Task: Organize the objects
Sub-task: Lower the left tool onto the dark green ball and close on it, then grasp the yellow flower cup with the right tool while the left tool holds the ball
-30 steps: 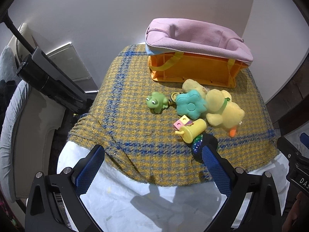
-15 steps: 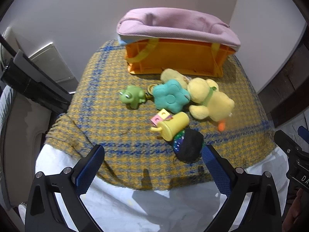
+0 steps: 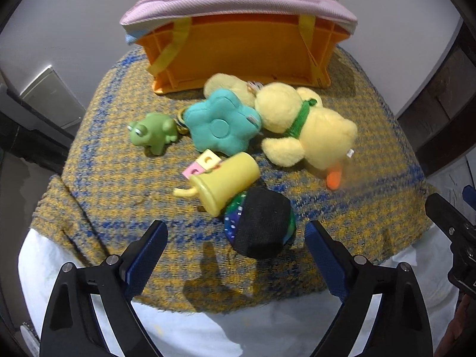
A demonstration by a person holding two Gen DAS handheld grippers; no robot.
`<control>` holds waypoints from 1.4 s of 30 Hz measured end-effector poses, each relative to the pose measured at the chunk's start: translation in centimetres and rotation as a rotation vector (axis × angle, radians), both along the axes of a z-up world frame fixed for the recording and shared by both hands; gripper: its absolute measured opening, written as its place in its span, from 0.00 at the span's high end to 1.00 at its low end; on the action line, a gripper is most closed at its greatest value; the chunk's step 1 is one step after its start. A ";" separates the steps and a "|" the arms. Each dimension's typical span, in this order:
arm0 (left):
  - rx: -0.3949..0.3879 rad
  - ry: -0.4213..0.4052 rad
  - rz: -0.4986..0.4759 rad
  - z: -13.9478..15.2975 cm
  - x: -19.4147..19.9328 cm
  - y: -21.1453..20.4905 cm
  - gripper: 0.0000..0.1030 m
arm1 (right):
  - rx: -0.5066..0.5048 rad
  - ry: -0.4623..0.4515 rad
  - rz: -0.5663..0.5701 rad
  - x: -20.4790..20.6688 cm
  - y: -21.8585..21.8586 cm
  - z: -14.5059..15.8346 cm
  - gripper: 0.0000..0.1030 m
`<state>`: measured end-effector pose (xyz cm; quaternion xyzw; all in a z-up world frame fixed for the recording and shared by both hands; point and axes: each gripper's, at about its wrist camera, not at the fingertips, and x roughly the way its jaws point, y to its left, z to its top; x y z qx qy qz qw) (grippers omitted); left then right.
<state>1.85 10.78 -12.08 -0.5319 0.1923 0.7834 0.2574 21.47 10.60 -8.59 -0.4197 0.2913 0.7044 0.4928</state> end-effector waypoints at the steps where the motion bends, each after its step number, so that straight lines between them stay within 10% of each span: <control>1: -0.004 -0.004 -0.008 -0.3 0.1 0.2 0.09 | -0.006 -0.002 0.001 0.0 0.0 -0.3 0.01; 14: -0.042 -0.031 -0.056 -3.0 0.0 2.1 0.41 | -0.034 -0.013 0.005 -0.4 -0.4 -1.5 0.01; 42: 0.055 -0.016 0.104 0.6 -3.3 -10.2 0.42 | -0.059 0.053 0.177 -11.0 -2.9 -1.9 0.01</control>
